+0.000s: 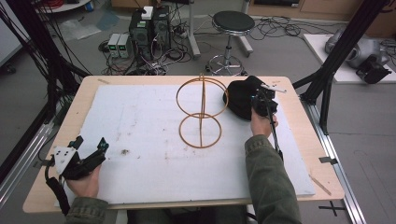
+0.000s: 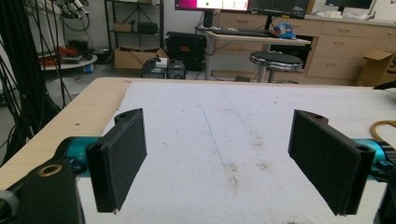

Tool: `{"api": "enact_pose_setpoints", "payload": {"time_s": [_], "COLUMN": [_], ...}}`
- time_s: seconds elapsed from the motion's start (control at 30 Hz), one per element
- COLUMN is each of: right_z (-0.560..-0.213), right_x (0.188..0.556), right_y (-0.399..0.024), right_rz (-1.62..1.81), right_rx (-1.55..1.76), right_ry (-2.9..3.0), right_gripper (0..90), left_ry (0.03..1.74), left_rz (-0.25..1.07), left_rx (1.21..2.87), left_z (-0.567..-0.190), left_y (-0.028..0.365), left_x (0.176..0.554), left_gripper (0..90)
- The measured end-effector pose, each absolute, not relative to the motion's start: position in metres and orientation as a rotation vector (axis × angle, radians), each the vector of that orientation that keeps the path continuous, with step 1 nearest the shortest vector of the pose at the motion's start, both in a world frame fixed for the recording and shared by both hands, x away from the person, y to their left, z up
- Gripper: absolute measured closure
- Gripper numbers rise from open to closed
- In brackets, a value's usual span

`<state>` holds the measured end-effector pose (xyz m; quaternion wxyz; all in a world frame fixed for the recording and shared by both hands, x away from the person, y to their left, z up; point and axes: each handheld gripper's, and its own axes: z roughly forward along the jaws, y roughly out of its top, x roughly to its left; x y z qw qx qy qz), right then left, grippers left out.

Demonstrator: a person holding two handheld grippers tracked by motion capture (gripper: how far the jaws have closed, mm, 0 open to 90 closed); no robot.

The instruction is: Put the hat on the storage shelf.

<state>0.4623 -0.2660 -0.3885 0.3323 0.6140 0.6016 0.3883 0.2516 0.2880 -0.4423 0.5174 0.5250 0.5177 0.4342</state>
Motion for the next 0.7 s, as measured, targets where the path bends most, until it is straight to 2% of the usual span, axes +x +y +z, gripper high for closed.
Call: {"api": "enact_pose_setpoints", "payload": {"time_s": [0.7], "right_z": [-0.3], "right_x": [0.41], "right_y": [-0.284], "right_rz": [1.324], "right_rx": [1.365], "right_ry": [1.391], "right_gripper": [87.9], "left_ry": [1.242], "left_rz": [1.043], "left_rx": [1.251], "left_z": [-0.441], "left_y": [0.289], "left_x": [0.25], "left_gripper": [19.6]}}
